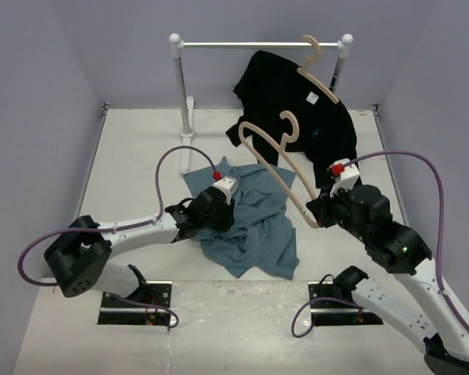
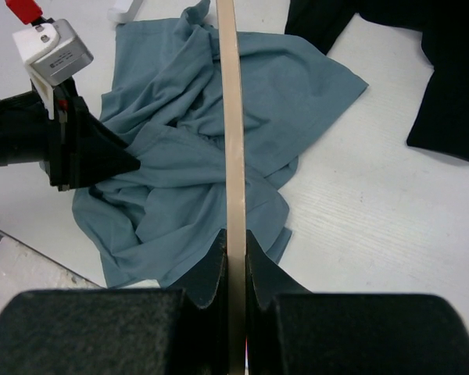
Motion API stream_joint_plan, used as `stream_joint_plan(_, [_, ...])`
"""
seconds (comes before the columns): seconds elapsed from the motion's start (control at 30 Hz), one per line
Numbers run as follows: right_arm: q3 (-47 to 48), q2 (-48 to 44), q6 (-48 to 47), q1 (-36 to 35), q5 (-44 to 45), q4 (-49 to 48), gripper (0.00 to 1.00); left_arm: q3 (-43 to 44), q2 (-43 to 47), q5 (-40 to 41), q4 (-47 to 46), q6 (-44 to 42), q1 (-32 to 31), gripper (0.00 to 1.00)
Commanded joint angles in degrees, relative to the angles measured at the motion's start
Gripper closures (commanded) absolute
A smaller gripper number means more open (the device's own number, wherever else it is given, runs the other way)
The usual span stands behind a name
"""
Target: Place the t-shirt on the hanger
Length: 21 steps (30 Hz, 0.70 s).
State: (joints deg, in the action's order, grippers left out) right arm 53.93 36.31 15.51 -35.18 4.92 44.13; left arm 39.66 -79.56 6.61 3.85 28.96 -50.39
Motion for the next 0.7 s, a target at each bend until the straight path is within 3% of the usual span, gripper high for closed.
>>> stream_joint_plan(0.0, [1.69,-0.7,-1.01,0.03,0.35,-2.12,1.0,2.0,-0.26,-2.08,-2.79,-1.44,-0.23,0.8])
stream_joint_plan(0.07, [1.65,-0.71,-0.95,0.08,0.32,-2.26,1.0,1.95,0.69,-3.61,-5.23,-1.86,-0.29,0.98])
stream_joint_plan(0.1, [1.66,-0.62,-0.87,0.11,0.31,-2.34,1.0,1.77,1.5,-4.95,-5.57,-2.22,-0.32,1.0])
stream_joint_plan(0.33, [1.66,-0.18,-0.62,0.02,0.36,-2.64,1.0,-0.68,6.97,-18.63,-12.1,-2.94,-1.37,1.0])
stream_joint_plan(0.43, [1.95,-0.5,-0.58,0.11,0.61,-2.4,1.0,-1.93,8.28,-19.18,-11.77,-2.21,-4.19,1.0])
stream_joint_plan(0.67, [1.7,-0.97,-0.74,0.02,0.98,-2.2,1.0,-8.67,8.12,-11.85,-10.7,2.01,-14.51,1.0])
